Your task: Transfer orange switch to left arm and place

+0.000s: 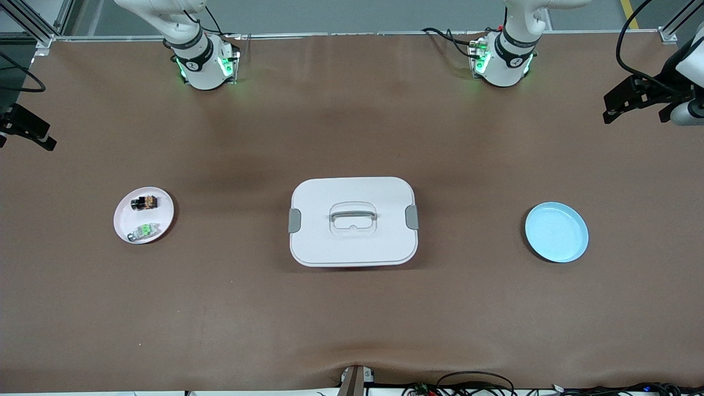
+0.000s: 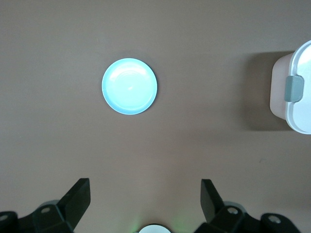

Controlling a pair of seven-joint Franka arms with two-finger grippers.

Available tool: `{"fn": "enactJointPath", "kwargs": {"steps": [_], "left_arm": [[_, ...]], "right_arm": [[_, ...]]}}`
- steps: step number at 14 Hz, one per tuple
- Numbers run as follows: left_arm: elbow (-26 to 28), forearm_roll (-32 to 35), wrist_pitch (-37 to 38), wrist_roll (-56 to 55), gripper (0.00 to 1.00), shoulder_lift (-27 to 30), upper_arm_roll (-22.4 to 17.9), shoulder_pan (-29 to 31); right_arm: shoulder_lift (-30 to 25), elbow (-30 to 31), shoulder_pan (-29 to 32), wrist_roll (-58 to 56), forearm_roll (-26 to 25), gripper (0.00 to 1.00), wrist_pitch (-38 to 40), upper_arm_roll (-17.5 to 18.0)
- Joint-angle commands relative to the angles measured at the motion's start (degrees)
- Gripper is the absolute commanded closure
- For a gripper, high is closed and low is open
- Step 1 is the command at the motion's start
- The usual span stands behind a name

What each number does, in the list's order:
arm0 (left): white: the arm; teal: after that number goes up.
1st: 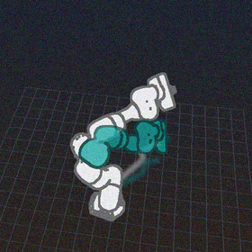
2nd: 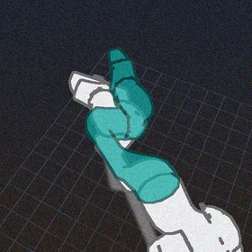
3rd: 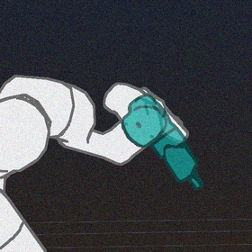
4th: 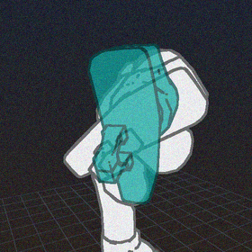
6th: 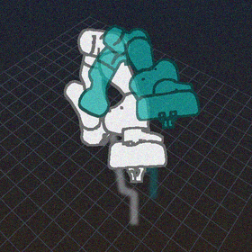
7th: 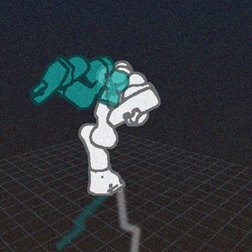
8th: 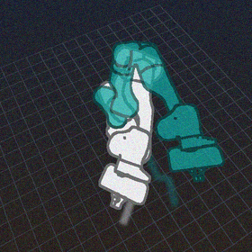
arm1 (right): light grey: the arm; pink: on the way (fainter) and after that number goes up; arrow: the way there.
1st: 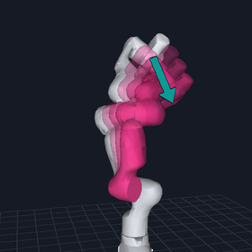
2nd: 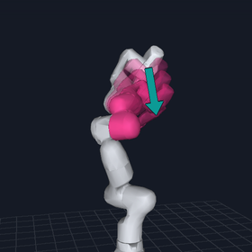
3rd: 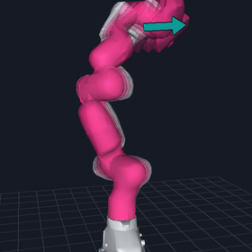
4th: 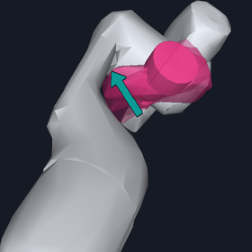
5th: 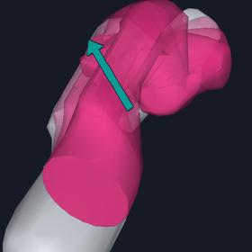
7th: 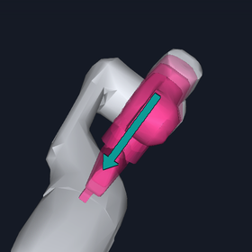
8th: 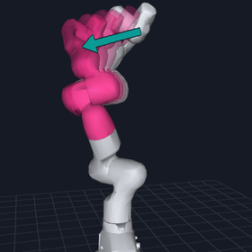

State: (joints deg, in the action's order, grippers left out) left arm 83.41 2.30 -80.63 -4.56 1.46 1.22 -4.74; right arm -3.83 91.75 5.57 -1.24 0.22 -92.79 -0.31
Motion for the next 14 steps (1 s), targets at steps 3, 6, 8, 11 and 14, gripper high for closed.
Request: {"fn": "enactJointPath", "kwargs": {"steps": [3, 6, 8, 11, 14], "left_arm": [[1.23, -0.98, 0.57, 0.96, 0.0, 0.74, 0.18, 0.34], [1.5, -0.98, 0.39, 0.96, 0.0, 0.74, 0.18, 0.34], [1.5, -0.98, 0.22, 0.96, 0.0, 0.65, 0.18, 0.34], [1.58, -0.98, -0.4, 0.96, 0.0, 0.48, 0.18, 0.43], [2.28, -0.98, -1.1, 0.96, 0.0, 0.48, 0.18, 0.52]], "right_arm": [[2.34, -1.75, 0.05, -0.35, -0.04, 0.0, 0.51, 0.22], [2.95, -1.58, 0.49, -0.78, -0.57, 0.0, 0.24, 0.14], [5.67, -1.23, 0.32, -0.78, -1.53, 0.0, -0.98, 0.22], [8.4, 0.52, 0.23, -0.87, -3.73, 0.0, -1.95, 0.14], [9.19, 5.43, 0.4, -4.28, -6.19, 0.0, -6.15, 0.22]]}}
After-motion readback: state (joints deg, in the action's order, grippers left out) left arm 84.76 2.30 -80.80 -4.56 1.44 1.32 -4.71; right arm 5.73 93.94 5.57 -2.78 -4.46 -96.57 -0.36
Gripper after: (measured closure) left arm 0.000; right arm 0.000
